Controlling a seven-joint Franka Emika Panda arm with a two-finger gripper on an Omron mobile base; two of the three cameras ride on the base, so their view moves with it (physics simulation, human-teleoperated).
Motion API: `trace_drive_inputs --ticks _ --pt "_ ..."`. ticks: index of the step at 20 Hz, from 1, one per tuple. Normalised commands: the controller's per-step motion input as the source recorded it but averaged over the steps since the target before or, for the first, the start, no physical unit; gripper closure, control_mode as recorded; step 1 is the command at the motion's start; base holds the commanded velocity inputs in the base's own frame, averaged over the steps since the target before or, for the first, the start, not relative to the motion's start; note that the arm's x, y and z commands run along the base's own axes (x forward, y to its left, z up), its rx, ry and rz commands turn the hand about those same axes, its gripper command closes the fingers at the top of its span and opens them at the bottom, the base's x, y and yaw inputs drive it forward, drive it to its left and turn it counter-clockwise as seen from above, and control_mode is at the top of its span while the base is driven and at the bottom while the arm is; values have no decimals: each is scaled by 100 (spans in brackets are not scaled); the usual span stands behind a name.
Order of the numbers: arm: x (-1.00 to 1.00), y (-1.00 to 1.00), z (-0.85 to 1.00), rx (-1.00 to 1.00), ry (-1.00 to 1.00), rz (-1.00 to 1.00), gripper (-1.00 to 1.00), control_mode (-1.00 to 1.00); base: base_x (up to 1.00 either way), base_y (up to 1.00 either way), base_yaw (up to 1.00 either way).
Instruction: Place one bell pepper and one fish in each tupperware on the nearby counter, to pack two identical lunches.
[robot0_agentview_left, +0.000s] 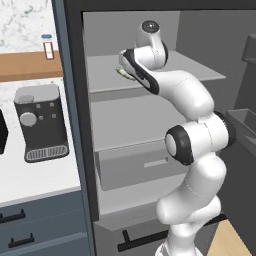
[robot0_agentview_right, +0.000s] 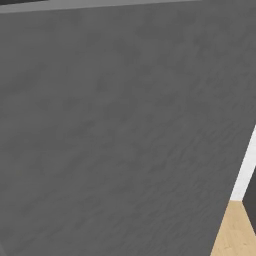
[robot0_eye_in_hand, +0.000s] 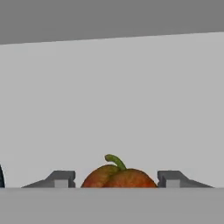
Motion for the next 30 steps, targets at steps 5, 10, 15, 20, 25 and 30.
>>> trace_drive_inputs --ticks 5,10,15,20,25,30 --pt "-36 -35 -99 -10 7 -26 100 -100 0 0 0" --pt "-38 -34 -75 -5 4 -22 100 -100 0 0 0" --pt "-87 -2 25 -1 -20 -4 100 -100 0 0 0" --pt "-100 0 81 0 1 -4 100 -100 0 0 0" --pt "-100 0 63 0 9 -6 100 -100 0 0 0" --pt "-100 0 -9 -3 11 -7 100 -100 0 0 0"
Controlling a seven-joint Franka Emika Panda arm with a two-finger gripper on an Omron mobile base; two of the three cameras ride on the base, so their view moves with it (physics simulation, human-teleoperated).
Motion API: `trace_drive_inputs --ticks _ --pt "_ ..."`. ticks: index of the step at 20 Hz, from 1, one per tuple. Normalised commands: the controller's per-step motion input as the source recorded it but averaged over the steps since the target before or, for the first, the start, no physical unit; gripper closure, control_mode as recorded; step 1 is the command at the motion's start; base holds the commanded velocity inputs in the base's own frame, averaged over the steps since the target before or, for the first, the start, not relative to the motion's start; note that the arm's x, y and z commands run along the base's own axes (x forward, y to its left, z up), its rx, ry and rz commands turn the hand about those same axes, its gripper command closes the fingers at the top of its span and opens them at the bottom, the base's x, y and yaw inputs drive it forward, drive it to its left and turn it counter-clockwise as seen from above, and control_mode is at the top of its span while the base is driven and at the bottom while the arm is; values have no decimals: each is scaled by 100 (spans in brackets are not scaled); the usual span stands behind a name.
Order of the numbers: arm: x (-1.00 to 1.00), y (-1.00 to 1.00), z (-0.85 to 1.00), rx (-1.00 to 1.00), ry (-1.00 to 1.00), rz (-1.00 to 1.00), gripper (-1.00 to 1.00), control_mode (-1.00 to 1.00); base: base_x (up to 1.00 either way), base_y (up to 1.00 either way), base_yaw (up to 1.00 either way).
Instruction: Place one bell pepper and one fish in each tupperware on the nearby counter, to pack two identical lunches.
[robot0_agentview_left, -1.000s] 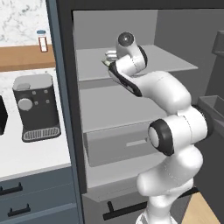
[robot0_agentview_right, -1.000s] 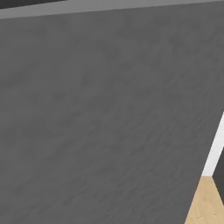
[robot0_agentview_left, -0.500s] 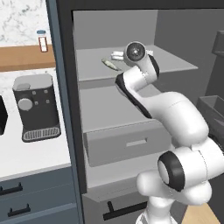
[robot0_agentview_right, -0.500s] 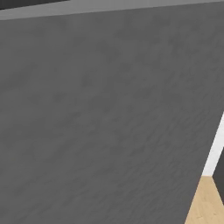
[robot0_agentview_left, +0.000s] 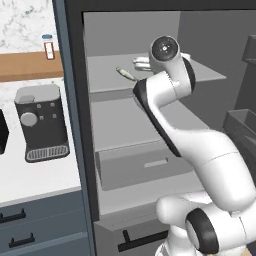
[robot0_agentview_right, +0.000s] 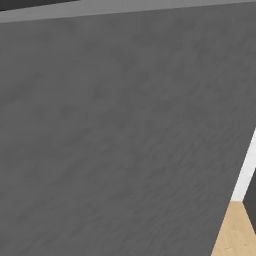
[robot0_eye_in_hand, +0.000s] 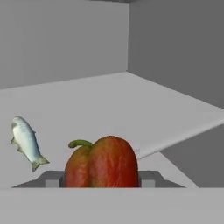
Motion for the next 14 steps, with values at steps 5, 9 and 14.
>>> trace_drive_inputs --ticks 5,9,14 --pt "-100 -7 -49 -4 0 -1 100 -100 0 0 0" --pt "-100 0 -41 -3 0 0 100 -100 0 0 0" --pt "-100 20 -37 -8 0 0 100 -100 0 0 0"
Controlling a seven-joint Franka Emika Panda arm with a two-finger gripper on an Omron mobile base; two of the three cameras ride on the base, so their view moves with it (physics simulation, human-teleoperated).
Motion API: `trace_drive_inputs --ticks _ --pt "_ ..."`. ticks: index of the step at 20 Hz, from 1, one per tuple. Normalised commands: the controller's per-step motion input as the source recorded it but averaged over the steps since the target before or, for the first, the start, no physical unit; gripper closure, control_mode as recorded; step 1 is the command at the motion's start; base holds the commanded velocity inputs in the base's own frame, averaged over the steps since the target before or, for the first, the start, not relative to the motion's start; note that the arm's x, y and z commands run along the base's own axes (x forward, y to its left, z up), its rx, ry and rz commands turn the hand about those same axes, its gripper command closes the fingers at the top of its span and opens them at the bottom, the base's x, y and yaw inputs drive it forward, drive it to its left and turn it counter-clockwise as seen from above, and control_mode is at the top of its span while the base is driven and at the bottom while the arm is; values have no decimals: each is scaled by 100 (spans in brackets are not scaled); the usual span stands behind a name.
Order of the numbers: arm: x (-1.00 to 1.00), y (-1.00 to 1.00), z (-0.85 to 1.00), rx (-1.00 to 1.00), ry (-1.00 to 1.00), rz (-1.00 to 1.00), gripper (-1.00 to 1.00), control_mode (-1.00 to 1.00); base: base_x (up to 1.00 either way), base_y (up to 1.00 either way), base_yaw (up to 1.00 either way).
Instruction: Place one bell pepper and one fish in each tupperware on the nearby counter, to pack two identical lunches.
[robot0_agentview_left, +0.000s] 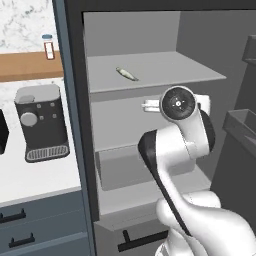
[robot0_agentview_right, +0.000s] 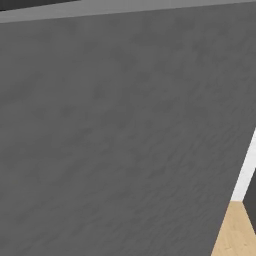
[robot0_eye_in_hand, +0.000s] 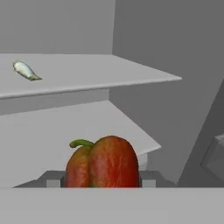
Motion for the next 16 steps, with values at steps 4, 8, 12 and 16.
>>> trace_drive_inputs --ticks 4,8,12,16 --pt "-100 42 -29 -10 0 0 100 -100 0 0 0" --pt "0 0 0 0 0 0 100 100 -100 65 0" --pt "0 0 0 0 0 0 100 100 -100 96 0" --pt "0 0 0 0 0 0 100 100 -99 100 1"
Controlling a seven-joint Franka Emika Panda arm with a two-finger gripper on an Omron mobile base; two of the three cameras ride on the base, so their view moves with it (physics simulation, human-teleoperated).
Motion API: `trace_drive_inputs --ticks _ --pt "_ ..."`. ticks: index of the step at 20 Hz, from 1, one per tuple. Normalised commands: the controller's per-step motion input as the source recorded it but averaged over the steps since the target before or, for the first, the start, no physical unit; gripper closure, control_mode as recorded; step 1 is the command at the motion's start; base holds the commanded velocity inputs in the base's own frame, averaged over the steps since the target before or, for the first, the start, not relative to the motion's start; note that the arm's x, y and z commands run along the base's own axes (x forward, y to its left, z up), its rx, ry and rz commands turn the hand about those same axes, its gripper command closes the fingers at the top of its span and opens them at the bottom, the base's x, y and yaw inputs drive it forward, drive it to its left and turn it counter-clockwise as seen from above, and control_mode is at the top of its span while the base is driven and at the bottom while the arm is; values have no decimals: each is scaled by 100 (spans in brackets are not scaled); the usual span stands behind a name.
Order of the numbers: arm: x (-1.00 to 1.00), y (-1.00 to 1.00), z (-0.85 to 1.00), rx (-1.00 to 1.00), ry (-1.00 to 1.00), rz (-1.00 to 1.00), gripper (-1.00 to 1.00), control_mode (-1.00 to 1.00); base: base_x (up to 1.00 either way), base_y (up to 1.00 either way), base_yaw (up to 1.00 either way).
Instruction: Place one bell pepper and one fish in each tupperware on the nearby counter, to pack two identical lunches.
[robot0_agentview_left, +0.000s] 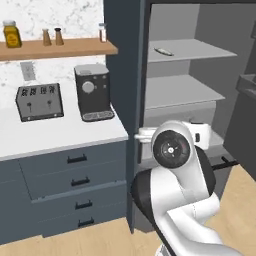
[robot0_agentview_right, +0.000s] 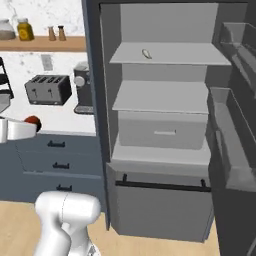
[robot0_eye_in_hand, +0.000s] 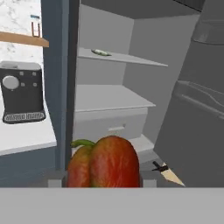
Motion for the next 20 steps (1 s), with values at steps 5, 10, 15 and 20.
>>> trace_drive_inputs --ticks 5,10,15,20 --pt "0 0 0 0 0 0 100 100 -23 100 0" --pt "0 0 0 0 0 0 100 100 23 100 0" --pt "0 0 0 0 0 0 100 100 61 100 0" --pt "0 0 0 0 0 0 100 100 85 100 0"
